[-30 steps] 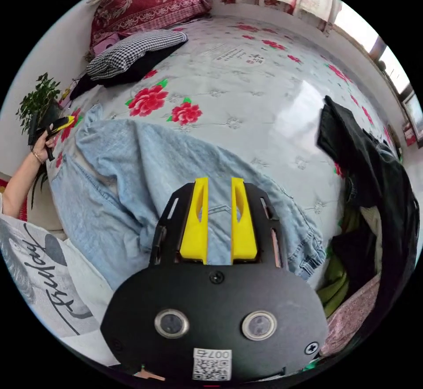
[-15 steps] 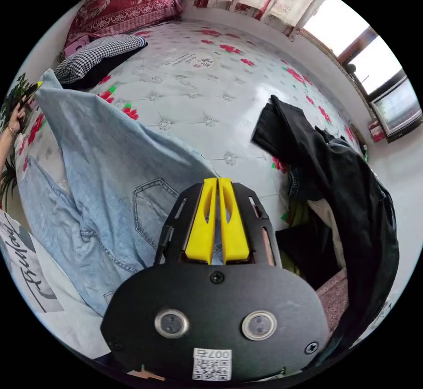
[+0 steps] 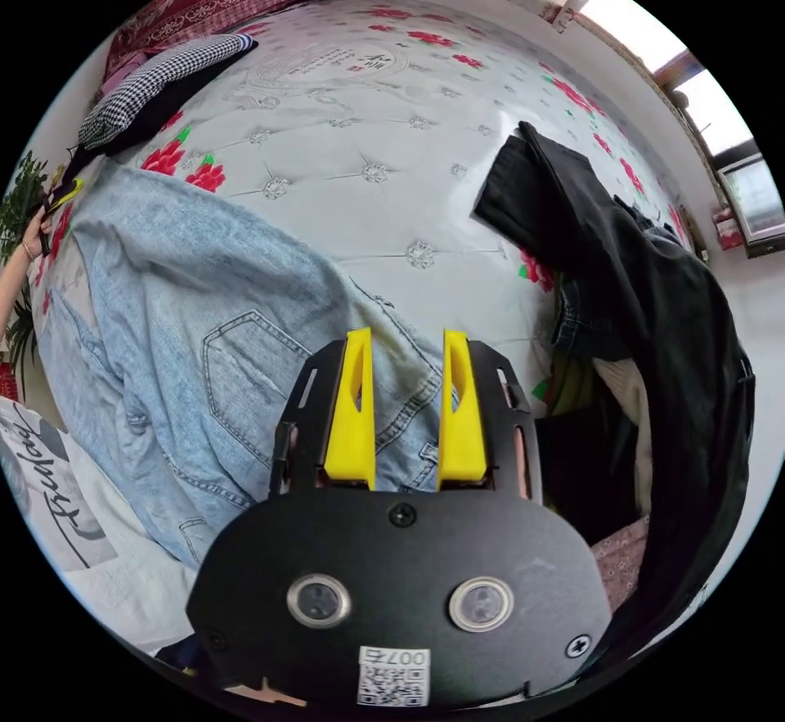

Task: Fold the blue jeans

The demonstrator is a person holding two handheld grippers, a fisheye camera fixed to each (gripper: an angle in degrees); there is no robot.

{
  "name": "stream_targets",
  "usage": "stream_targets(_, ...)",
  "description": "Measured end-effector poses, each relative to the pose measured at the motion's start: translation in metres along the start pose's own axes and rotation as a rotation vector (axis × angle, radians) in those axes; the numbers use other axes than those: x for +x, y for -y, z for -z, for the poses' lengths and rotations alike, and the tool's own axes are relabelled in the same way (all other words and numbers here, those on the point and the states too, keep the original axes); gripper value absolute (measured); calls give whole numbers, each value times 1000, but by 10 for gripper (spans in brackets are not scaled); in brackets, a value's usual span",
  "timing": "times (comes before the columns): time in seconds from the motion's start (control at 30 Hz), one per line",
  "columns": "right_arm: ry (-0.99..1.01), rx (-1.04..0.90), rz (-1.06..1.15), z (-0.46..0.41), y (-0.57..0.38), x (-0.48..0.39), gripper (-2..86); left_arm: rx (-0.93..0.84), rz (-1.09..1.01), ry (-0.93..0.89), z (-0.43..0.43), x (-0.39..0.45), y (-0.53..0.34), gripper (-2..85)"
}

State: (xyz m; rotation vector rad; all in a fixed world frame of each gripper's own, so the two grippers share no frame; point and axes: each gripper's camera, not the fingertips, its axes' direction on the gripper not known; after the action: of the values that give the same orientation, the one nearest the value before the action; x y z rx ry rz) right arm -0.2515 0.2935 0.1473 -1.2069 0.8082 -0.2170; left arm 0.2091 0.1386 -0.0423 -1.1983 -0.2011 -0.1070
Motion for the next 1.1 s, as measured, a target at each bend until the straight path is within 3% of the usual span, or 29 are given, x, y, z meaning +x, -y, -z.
stream_targets(0.1,42,-85,29,-21,17,-1,56,-58,-17,37,-22,13,20,123)
stream_targets(0.2,42,-134,72,-29,27,-8,32,-70,-47,282,-32,38,32,48)
stream_targets(0.33,2,-59,66,-6,27,-8,8,-112,-65,186,-15,40,43,-1)
stream_targets(0.47,44,73,15,39,2,0,2,141,-2,-97,85,20,28,-7)
stream_targets(0.6,24,212,23,104,-49,-16,1,399,-124,-268,222,23,-32,-7)
stream_targets(0.73,-5,294,70,158,-118,-46,2,516,-181,-274,323,7,-117,-6)
stream_targets(0.8,-12,292,110,171,-148,-64,2,529,-128,-230,362,-21,-178,-3)
stream_targets(0.93,15,175,152,153,-210,-105,4,433,19,-138,360,-74,-264,10)
stream_targets(1.0,106,85,136,120,-230,-121,5,264,262,-156,317,-126,-316,38)
stream_targets(1.1,200,-117,101,57,-250,-144,8,237,524,-206,296,-163,-374,66)
